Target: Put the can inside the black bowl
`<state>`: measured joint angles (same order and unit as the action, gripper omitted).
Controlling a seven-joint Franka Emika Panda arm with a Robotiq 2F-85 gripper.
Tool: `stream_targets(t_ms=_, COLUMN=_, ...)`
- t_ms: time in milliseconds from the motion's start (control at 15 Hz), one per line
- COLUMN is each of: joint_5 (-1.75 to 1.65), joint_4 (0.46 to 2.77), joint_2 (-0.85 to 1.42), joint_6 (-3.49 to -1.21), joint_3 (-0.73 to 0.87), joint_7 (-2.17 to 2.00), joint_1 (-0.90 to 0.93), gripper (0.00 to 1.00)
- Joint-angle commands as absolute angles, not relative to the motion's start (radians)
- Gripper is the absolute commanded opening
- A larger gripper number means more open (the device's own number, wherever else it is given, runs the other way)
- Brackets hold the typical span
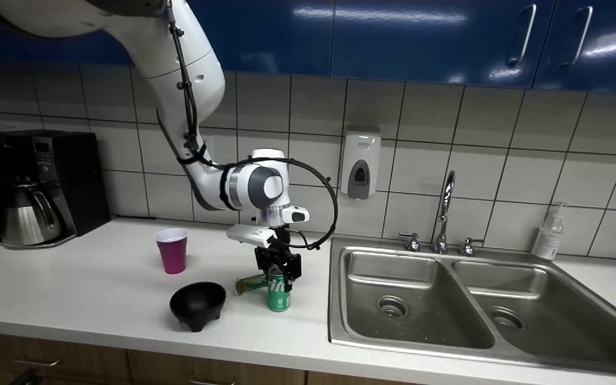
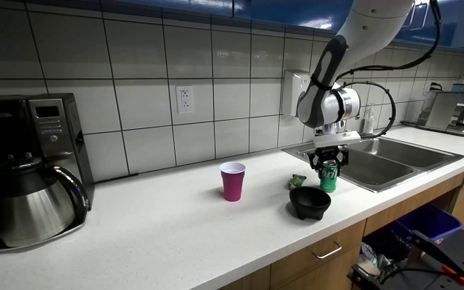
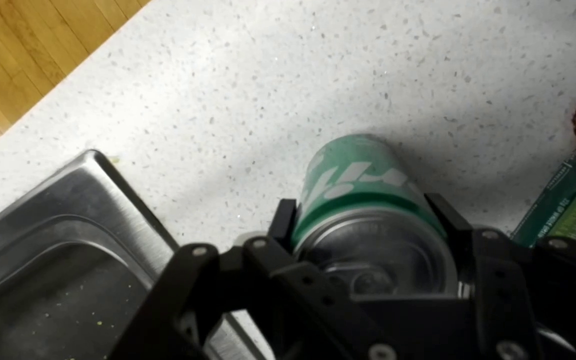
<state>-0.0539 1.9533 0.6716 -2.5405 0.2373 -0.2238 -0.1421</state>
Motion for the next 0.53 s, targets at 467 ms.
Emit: stream_targets(t_ms=467, joint_5=-0.042, joint_4=2.024, joint_2=0.522, joint_6=-2.548, joint_3=0.237, joint_7=-0.212, joint_1=-0.139, gripper=0.41)
